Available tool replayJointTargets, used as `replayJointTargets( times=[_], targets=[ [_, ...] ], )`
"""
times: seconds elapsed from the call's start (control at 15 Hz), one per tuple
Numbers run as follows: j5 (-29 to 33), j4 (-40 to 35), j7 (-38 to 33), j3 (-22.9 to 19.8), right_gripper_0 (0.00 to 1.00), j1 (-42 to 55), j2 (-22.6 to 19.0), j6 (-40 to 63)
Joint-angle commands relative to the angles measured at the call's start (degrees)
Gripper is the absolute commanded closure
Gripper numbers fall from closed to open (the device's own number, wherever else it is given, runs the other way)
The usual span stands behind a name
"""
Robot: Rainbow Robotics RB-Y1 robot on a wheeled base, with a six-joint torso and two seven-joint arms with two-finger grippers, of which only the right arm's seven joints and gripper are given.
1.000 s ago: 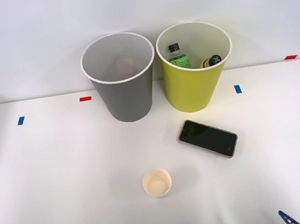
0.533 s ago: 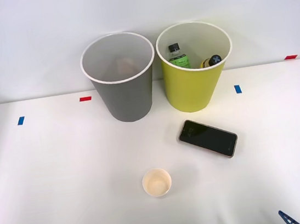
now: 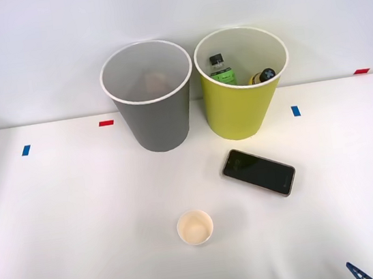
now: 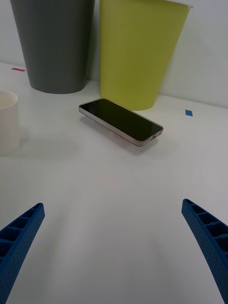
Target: Put cans in the gray bin, plastic bottles in the light green bin
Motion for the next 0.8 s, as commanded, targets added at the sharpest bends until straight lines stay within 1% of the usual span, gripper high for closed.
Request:
replayJointTargets(
  times=[0.07,0.8],
  targets=[
    [0.0,0.0,0.0,0.0,0.00,0.0,0.0,0.0],
    [0.0,0.0,0.0,0.0,0.00,0.0,0.0,0.0]
  ],
)
